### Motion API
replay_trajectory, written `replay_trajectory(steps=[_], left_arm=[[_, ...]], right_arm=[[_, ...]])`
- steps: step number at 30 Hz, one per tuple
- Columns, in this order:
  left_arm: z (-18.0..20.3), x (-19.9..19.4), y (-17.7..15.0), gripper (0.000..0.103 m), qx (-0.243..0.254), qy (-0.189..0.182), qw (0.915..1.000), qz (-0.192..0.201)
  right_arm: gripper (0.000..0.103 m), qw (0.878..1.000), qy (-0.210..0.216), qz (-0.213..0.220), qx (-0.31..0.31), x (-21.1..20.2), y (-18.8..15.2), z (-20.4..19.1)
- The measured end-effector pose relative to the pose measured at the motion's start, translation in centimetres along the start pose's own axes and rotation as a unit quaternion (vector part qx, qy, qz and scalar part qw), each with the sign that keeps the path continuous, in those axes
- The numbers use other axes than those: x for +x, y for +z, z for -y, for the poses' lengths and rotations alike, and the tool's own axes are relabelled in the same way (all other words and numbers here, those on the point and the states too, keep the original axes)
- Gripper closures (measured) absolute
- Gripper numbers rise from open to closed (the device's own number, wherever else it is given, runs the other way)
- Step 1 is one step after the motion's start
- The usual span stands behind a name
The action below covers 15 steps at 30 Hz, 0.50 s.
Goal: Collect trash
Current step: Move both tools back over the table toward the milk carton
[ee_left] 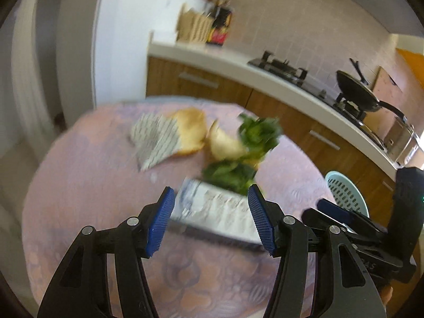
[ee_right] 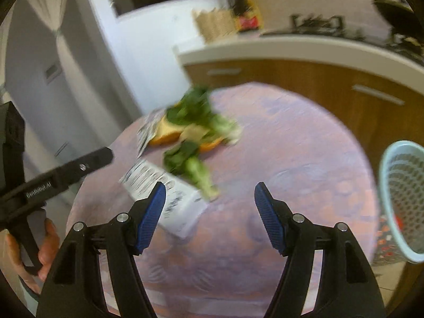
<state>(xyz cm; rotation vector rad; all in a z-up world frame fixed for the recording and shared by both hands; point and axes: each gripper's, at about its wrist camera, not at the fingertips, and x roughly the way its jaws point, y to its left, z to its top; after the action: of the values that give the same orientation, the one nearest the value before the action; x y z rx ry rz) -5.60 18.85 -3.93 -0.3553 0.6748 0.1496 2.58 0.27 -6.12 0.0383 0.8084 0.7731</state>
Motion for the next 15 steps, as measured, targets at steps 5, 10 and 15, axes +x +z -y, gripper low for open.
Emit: replay_trajectory(steps=[5,10,15], left_arm=[[-2.0,0.4,-1.2,0.047,-0.023,0.000,0.9996,-0.018],[-3.6,0.4,-1.7,0.047,-0.040,-0.003,0.9989,-0.023],[-5.2,0.3,-2.0,0.047,-0.063,-0.006,0.9975,-0.031]], right_arm=[[0.037,0.999,0.014,-0.031,-0.006,2.9,0.2,-1.5],[0.041,0.998,0.040,-0.050,-0.005,3.7,-0.3,-2.3],[0.041,0.991,0.114,-0.075,-0.011,3.3,-1.8,-4.2]])
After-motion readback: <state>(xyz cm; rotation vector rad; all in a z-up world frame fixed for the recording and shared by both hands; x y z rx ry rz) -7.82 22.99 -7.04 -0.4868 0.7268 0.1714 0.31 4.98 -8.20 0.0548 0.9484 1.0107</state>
